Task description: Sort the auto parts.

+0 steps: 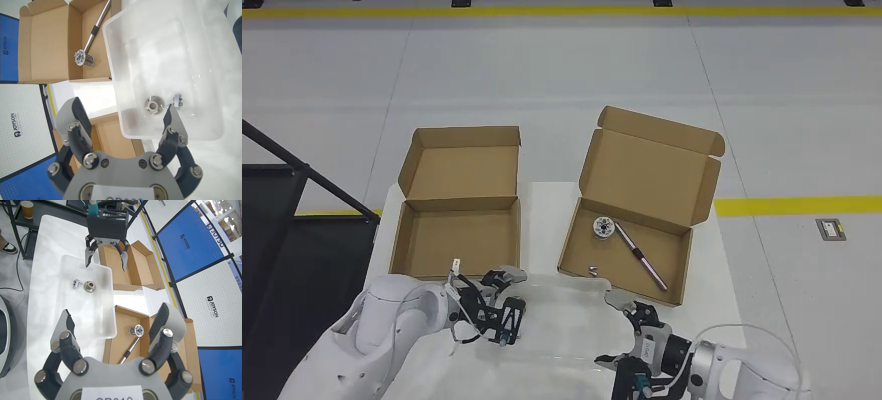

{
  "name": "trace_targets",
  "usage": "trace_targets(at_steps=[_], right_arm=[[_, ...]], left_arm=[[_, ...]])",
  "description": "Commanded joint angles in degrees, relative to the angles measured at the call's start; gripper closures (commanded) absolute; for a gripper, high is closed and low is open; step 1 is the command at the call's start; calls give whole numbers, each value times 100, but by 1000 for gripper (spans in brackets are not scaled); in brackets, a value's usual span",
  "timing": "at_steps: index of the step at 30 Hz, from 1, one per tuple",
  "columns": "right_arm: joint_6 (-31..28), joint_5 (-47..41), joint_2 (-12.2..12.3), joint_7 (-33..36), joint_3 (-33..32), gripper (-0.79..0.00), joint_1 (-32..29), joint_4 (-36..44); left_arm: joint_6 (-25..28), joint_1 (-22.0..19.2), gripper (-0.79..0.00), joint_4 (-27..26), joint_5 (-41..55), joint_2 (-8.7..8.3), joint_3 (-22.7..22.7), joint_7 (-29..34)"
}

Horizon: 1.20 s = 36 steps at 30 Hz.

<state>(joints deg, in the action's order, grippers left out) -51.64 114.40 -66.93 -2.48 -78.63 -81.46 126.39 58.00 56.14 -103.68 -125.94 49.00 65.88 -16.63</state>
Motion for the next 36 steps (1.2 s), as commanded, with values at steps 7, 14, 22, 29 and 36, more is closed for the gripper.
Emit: trace_targets(at_steps=[7,14,22,29,36], right_arm=[[0,0,0,0,0,-785,0,0],[0,0,0,0,0,-785,0,0],[0,0,0,0,0,-785,0,0],[0,0,0,0,0,-785,0,0],[0,0,0,0,0,-785,0,0]], left_arm=[[0,-1,-785,0,0,0,0,0],[0,-281,-785,102,-247,-52,-679,453],[0,-1462,-785,617,-44,-178,-2113,624],[0,-2641,-785,985,982,-233,-3579,1270],[0,-2911,-785,1048,1512,-233,-3859,1565]])
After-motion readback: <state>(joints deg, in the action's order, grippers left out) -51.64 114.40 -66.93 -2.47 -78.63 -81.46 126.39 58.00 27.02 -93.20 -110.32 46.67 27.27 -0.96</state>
